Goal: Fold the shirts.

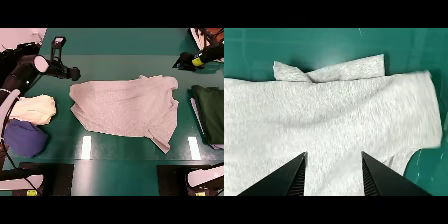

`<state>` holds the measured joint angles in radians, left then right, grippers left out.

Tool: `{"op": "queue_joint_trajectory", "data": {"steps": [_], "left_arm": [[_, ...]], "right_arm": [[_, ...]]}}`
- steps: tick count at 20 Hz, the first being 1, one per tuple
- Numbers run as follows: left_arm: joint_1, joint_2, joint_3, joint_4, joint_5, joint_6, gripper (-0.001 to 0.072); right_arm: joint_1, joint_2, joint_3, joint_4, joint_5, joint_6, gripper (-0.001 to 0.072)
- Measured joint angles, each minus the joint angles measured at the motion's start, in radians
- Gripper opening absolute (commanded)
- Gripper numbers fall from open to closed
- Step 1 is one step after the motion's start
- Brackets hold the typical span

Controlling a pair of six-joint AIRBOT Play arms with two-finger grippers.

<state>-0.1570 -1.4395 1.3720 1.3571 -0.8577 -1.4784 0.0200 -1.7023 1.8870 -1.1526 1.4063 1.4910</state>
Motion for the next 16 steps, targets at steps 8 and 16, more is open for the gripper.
{"op": "queue_joint_trajectory", "data": {"steps": [8,16], "left_arm": [[0.088,0.152,-0.238,-0.045,-0.261,-0.004,0.0555],[0.095,0.235,-0.579,-0.256,-0.142,0.019,0.0554]], "right_arm": [[-0.038,0.257,-0.248,0.008,0.07,-0.016,0.0384],[-0.042,0.506,-0.542,0.01,-0.034,-0.018,0.0383]]}}
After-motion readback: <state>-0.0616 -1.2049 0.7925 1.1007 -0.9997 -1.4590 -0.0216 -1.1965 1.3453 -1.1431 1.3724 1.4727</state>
